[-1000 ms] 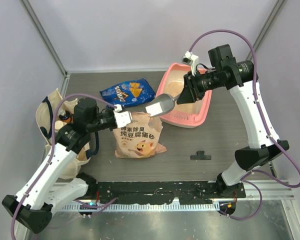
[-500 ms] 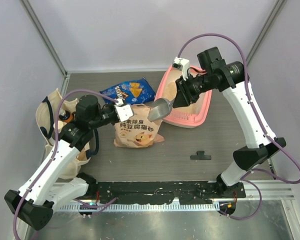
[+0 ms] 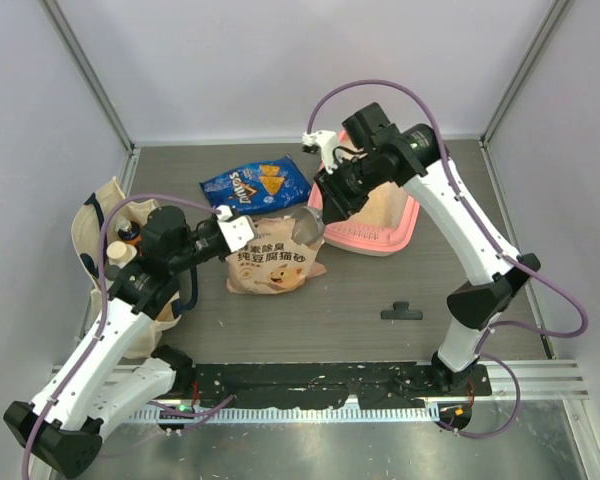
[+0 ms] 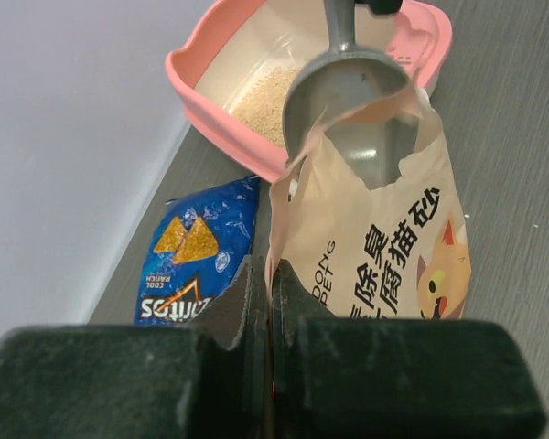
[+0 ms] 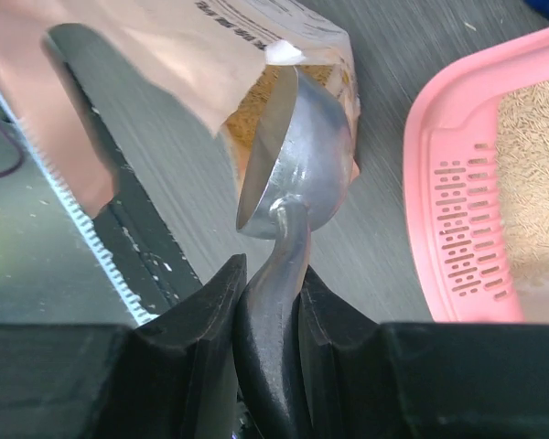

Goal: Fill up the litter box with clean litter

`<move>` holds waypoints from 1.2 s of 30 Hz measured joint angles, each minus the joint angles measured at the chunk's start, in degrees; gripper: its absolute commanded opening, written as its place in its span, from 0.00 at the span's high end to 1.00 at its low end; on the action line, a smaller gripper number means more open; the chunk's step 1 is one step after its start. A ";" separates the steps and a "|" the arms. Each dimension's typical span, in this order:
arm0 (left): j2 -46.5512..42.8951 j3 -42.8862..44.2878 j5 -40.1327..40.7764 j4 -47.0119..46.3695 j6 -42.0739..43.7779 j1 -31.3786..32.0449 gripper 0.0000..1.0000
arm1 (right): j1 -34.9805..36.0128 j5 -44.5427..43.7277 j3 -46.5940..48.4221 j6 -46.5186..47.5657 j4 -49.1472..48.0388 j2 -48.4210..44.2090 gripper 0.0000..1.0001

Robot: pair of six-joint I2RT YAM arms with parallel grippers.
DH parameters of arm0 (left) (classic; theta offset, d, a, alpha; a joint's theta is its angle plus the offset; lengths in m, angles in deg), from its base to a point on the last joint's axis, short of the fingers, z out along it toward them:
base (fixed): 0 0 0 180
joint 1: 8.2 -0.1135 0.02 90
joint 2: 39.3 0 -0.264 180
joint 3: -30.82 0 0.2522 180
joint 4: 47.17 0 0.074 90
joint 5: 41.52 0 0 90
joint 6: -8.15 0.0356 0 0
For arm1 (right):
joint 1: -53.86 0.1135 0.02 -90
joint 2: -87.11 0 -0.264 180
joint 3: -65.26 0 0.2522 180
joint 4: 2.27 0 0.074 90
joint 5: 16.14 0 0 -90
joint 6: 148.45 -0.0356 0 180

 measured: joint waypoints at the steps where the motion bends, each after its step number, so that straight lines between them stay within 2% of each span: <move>1: -0.11 0.00 0.00 -0.15 -0.79 0.02 1.00 | 1.33 -1.70 0.07 0.02 -0.13 0.87 0.99; 9: -0.28 -1.05 1.81 -2.67 -8.17 0.24 1.00 | 9.33 -13.42 -4.96 -0.15 -1.11 2.97 0.98; 16: -0.50 -2.80 1.49 -6.19 -12.81 0.24 1.00 | 9.53 -18.60 -5.03 -3.56 -1.22 3.30 0.99; 25: -0.55 -3.34 1.38 -7.26 -16.52 0.72 1.00 | 9.42 -16.68 -5.20 -8.63 -2.82 7.69 0.99; 36: -1.03 -5.35 2.40 -10.67 -19.19 1.36 1.00 | 8.26 -11.56 0.33 -12.68 -1.51 13.53 0.99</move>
